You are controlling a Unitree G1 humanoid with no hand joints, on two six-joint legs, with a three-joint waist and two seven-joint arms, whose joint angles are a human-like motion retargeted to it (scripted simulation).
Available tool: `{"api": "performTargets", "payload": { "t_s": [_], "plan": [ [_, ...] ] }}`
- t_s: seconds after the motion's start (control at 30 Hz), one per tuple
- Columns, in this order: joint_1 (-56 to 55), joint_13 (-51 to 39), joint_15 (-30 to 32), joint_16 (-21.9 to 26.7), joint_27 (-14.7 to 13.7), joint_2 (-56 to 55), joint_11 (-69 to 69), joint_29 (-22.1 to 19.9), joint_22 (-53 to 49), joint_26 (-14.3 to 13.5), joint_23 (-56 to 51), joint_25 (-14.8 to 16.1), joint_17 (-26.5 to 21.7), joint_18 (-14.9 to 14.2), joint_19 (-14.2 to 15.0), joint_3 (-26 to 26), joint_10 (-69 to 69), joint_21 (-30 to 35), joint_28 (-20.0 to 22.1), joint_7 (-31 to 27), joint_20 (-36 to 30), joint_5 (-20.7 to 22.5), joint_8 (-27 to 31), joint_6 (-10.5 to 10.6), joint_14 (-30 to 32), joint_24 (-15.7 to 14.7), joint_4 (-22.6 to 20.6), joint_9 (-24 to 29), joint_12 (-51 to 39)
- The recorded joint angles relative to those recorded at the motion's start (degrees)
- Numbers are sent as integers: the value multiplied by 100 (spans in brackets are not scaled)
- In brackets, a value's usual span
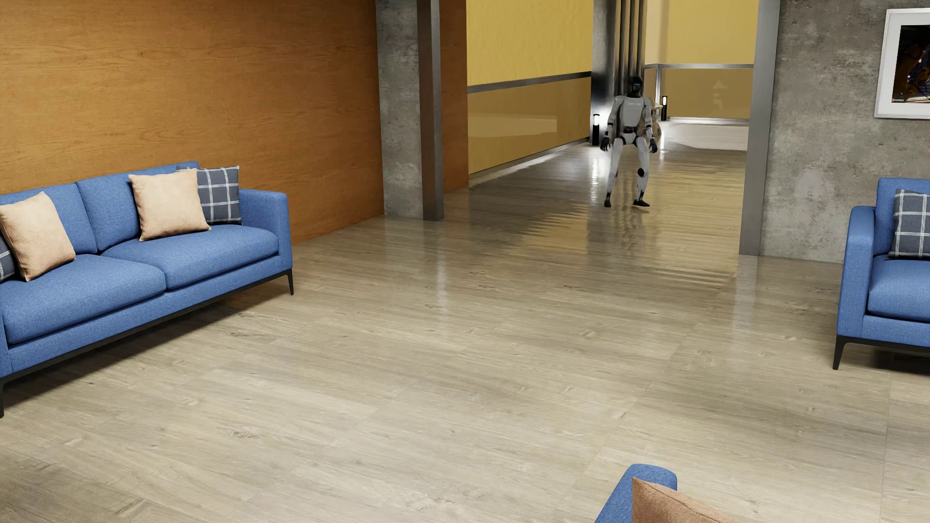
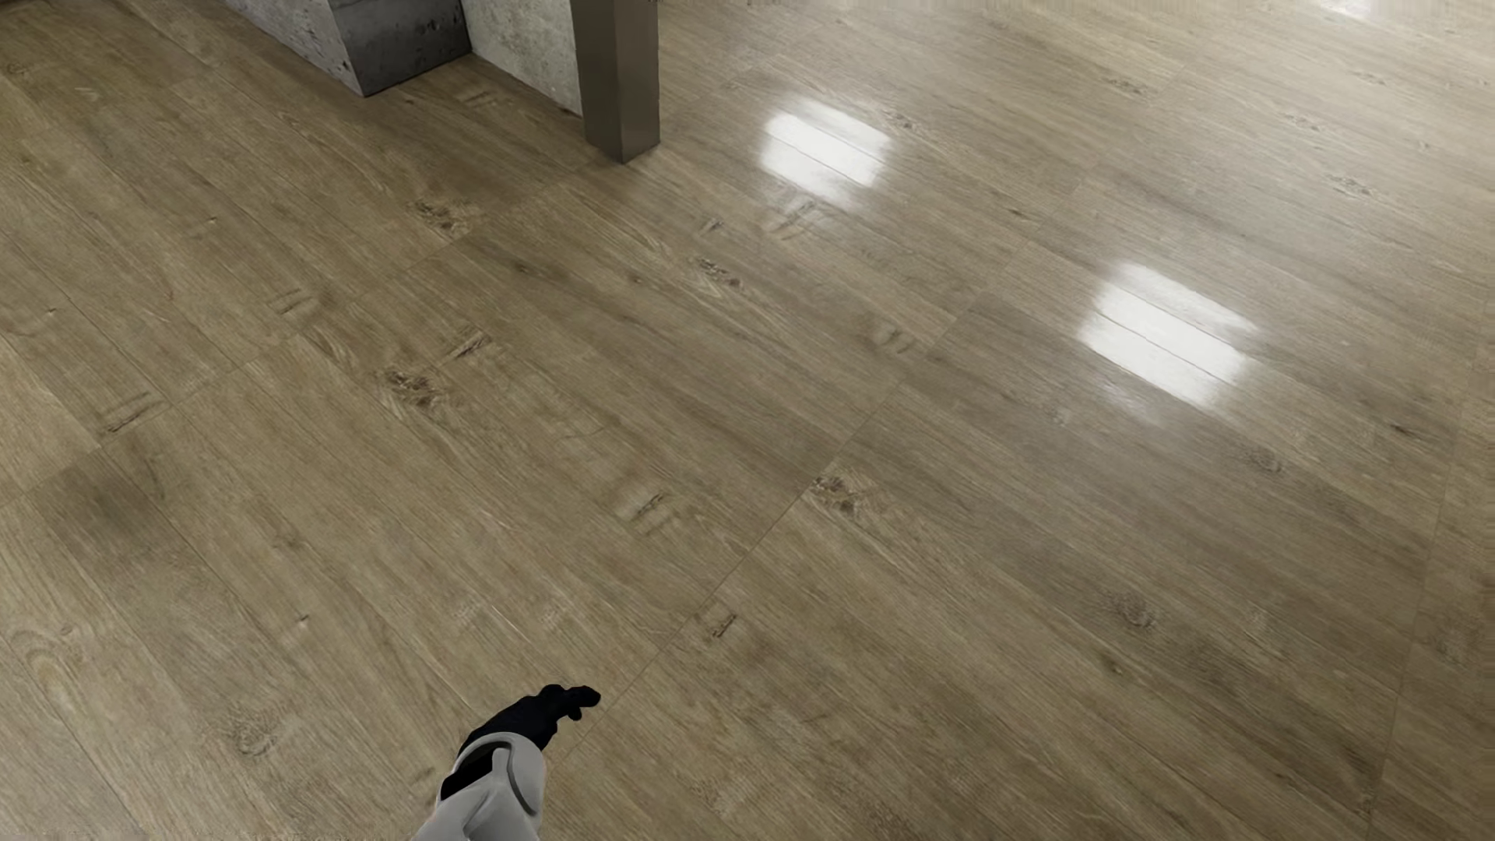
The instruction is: Turn around
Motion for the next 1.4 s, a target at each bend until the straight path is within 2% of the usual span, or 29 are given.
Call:
{"api": "performTargets", "payload": {
  "t_s": [0.03, 0.1, 0.2, 0.27, 0.37, 0.4, 0.47, 0.57, 0.67, 0.77, 0.83, 0.97, 1.1, 1.17, 1.23, 1.33, 1.4],
  "plan": [
    [42, -190, 70, 30, 8, 271, -563, 22, 17, 14, -4, -31, -62, -36, -135, 25, -124, 73, 8, -26, 40, 123, -111, -33, 57, -12, 23, -46, 52],
    [116, -585, 257, 89, -21, 636, -1231, 20, 66, 48, -22, -28, -137, -132, -203, 79, -258, 209, 60, -73, 233, 368, -287, -66, 123, -109, 163, -117, 284],
    [168, -1060, 200, -19, -207, 695, -1253, 6, 50, 187, -339, 22, -280, -294, -268, 126, -124, 386, 176, -42, 627, 653, -223, -16, 28, -284, 477, -163, 978],
    [222, -1132, 52, -146, -459, 667, -1090, -256, 259, 268, -747, 180, -270, -392, -343, 134, -11, 352, 39, 6, 725, 797, -127, 24, -43, -388, 661, -182, 1416],
    [394, -1034, -45, -468, -565, 783, -1081, -453, 740, 678, -1047, 421, -95, -503, -431, 116, 10, 368, -311, 86, 970, 967, -34, 118, -83, -569, 835, -224, 1984],
    [474, -980, -66, -609, -522, 839, -1098, -394, 846, 767, -1043, 403, -70, -533, -445, 105, -14, 397, -395, 120, 1106, 1003, -10, 161, -85, -639, 867, -240, 2136],
    [634, -863, -112, -833, -361, 937, -1104, -293, 879, 716, -917, 366, 17, -587, -465, 86, -54, 372, -598, 197, 1356, 1048, 45, 259, -94, -768, 909, -266, 2400],
    [840, -550, -209, -905, -149, 1077, -1041, -287, 722, 599, -547, 357, 209, -652, -484, 69, -62, 206, -602, 263, 1568, 1064, 85, 423, -117, -694, 939, -293, 2509],
    [1038, -139, -316, -711, 3, 1230, -955, -177, 588, 576, -77, 384, 393, -695, -491, 23, -160, -98, -535, 258, 1433, 1013, 50, 561, -88, -312, 883, -320, 2195],
    [1135, 199, -402, -320, 297, 1351, -901, -217, 464, 404, 322, 469, 614, -707, -496, -71, -288, -348, -484, 146, 854, 927, -82, 645, -35, 253, 781, -347, 1593],
    [1126, 442, -446, -144, 358, 1381, -859, -132, 356, 251, 559, 452, 656, -702, -501, -124, -328, -435, -469, 41, 462, 863, -186, 675, -13, 444, 714, -354, 1135],
    [1049, 623, -459, -92, 412, 1365, -864, 35, -38, 54, 773, 302, 718, -685, -508, -196, -382, -496, -278, -88, 125, 795, -317, 706, 19, 346, 632, -350, 553],
    [949, 477, -412, -325, 255, 1248, -916, -36, -349, -77, 543, 242, 685, -678, -516, -229, -416, -565, -150, -70, 20, 822, -303, 727, 33, 78, 645, -327, 546],
    [879, 325, -374, -474, 156, 1175, -951, -113, -315, -35, 329, 246, 656, -681, -522, -235, -397, -558, -200, -43, 42, 868, -275, 736, 27, -59, 689, -308, 676],
    [811, 166, -338, -532, 38, 1098, -981, -224, -108, 46, 103, 270, 616, -689, -530, -230, -379, -518, -317, -13, -56, 921, -243, 744, 24, -71, 742, -288, 808],
    [714, -128, -302, -501, -31, 966, -998, -291, 342, 302, -161, 295, 557, -715, -552, -207, -378, -389, -599, 39, -172, 994, -193, 755, 37, -67, 815, -258, 1023],
    [658, -150, -288, -415, -213, 883, -1004, -336, 654, 411, -311, 335, 487, -746, -576, -183, -396, -338, -702, 66, -169, 1045, -172, 758, 61, -122, 864, -242, 1165]
  ]
}}
